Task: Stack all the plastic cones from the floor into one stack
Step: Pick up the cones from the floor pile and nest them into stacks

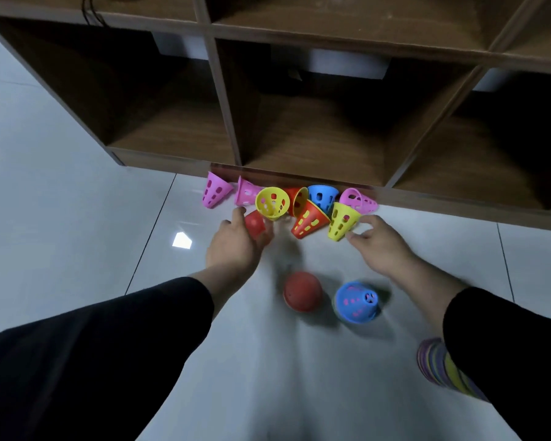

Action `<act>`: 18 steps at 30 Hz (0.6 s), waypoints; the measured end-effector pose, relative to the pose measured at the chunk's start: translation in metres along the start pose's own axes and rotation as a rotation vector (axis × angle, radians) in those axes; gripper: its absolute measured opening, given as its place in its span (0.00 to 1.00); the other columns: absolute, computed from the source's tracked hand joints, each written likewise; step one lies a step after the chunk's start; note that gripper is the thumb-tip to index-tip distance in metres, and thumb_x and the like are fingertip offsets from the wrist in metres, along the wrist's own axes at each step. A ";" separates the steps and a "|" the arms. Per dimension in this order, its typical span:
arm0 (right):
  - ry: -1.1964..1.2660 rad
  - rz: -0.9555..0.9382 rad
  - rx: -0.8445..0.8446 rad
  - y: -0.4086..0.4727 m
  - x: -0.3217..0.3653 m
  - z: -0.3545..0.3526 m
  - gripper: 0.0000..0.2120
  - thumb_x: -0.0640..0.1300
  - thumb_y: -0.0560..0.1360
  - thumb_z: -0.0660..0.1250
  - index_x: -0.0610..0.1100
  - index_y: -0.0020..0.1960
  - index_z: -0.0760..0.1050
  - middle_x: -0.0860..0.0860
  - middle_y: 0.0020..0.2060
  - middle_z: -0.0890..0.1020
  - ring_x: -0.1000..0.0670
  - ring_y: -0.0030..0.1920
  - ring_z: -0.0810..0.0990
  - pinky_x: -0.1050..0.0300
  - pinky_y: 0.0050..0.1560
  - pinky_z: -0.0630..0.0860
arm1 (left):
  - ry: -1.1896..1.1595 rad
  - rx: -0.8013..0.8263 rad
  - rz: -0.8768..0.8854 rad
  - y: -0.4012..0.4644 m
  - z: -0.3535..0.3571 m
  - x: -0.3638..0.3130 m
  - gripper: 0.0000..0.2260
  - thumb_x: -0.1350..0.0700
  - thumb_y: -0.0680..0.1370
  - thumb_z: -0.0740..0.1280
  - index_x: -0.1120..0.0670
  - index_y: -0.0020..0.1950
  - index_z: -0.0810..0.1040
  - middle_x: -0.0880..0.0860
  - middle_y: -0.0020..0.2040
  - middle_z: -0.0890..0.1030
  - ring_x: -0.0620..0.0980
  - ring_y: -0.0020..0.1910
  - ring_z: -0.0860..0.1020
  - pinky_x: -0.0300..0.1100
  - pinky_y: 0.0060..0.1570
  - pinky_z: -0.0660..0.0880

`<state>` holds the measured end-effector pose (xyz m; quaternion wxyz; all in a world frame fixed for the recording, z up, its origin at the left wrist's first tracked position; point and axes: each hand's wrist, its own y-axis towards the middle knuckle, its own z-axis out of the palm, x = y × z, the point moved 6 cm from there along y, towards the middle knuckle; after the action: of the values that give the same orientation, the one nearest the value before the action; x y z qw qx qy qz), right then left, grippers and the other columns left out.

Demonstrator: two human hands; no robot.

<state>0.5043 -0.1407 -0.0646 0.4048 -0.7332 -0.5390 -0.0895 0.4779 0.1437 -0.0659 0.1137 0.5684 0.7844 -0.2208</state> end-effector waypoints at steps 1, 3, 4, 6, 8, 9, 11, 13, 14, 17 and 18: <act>-0.011 -0.004 -0.007 0.009 0.005 0.001 0.28 0.52 0.79 0.67 0.48 0.75 0.63 0.44 0.64 0.78 0.41 0.60 0.78 0.54 0.54 0.73 | -0.033 0.036 -0.072 0.007 0.006 0.004 0.29 0.33 0.76 0.60 0.49 0.70 0.62 0.54 0.51 0.77 0.55 0.42 0.74 0.43 0.34 0.69; -0.063 0.014 -0.022 0.026 0.012 0.004 0.32 0.52 0.80 0.66 0.48 0.78 0.56 0.43 0.68 0.75 0.39 0.62 0.77 0.52 0.54 0.74 | -0.068 0.071 -0.149 0.019 0.017 0.008 0.28 0.34 0.76 0.59 0.49 0.68 0.63 0.51 0.46 0.74 0.50 0.35 0.70 0.40 0.27 0.61; -0.099 0.035 -0.019 0.033 0.013 0.006 0.32 0.53 0.80 0.65 0.48 0.79 0.55 0.43 0.69 0.75 0.39 0.61 0.77 0.50 0.54 0.75 | -0.074 0.079 -0.171 0.024 0.022 0.011 0.24 0.34 0.76 0.59 0.49 0.64 0.65 0.50 0.44 0.74 0.49 0.32 0.69 0.41 0.27 0.60; -0.159 0.068 -0.013 0.044 0.013 0.011 0.29 0.53 0.81 0.64 0.46 0.77 0.57 0.42 0.68 0.75 0.38 0.61 0.78 0.49 0.55 0.76 | -0.045 0.112 -0.200 0.033 0.032 0.017 0.17 0.37 0.77 0.58 0.50 0.51 0.68 0.51 0.41 0.74 0.50 0.32 0.69 0.43 0.32 0.64; -0.215 0.075 -0.016 0.050 0.011 0.016 0.28 0.55 0.81 0.63 0.43 0.75 0.61 0.40 0.67 0.76 0.38 0.64 0.76 0.50 0.57 0.74 | -0.007 0.144 -0.226 0.038 0.041 0.024 0.16 0.40 0.80 0.58 0.52 0.45 0.69 0.52 0.40 0.74 0.55 0.36 0.71 0.45 0.37 0.66; -0.234 0.081 -0.016 0.051 0.009 0.018 0.28 0.55 0.81 0.62 0.41 0.74 0.62 0.39 0.66 0.77 0.38 0.64 0.76 0.51 0.57 0.73 | -0.007 0.153 -0.235 0.039 0.045 0.027 0.17 0.40 0.80 0.57 0.53 0.44 0.70 0.53 0.40 0.74 0.56 0.39 0.72 0.45 0.38 0.66; -0.244 0.088 -0.019 0.051 0.004 0.022 0.27 0.57 0.81 0.61 0.38 0.71 0.66 0.38 0.60 0.79 0.38 0.60 0.78 0.53 0.52 0.73 | -0.041 0.154 -0.243 0.039 0.048 0.033 0.18 0.40 0.81 0.57 0.53 0.41 0.70 0.53 0.39 0.76 0.57 0.40 0.73 0.45 0.37 0.66; -0.256 0.093 -0.025 0.050 -0.001 0.023 0.25 0.58 0.81 0.60 0.36 0.63 0.72 0.40 0.49 0.80 0.40 0.49 0.78 0.55 0.41 0.70 | -0.075 0.117 -0.225 0.035 0.044 0.036 0.19 0.39 0.81 0.58 0.52 0.38 0.69 0.51 0.37 0.75 0.56 0.38 0.72 0.45 0.35 0.64; -0.255 0.093 -0.034 0.048 -0.003 0.023 0.25 0.59 0.81 0.60 0.36 0.60 0.73 0.41 0.46 0.80 0.41 0.46 0.78 0.55 0.39 0.68 | -0.095 0.092 -0.214 0.032 0.041 0.038 0.19 0.38 0.80 0.58 0.51 0.38 0.68 0.50 0.36 0.75 0.55 0.37 0.72 0.45 0.35 0.63; -0.212 0.055 -0.086 0.039 -0.005 0.019 0.25 0.60 0.81 0.59 0.37 0.59 0.74 0.39 0.50 0.80 0.39 0.50 0.79 0.55 0.42 0.70 | -0.200 0.019 -0.213 0.020 0.025 0.041 0.22 0.33 0.78 0.60 0.51 0.41 0.69 0.50 0.37 0.76 0.53 0.36 0.73 0.44 0.33 0.65; -0.168 0.042 -0.117 0.034 -0.005 0.016 0.26 0.60 0.81 0.60 0.37 0.59 0.74 0.38 0.52 0.80 0.38 0.53 0.79 0.54 0.46 0.73 | -0.250 0.002 -0.220 0.016 0.019 0.042 0.23 0.32 0.76 0.61 0.52 0.43 0.70 0.50 0.38 0.77 0.52 0.37 0.74 0.44 0.32 0.65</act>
<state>0.5270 -0.1364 -0.0949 0.3166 -0.7717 -0.5492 -0.0505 0.4780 0.1741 -0.1044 0.1850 0.4474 0.8212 -0.3019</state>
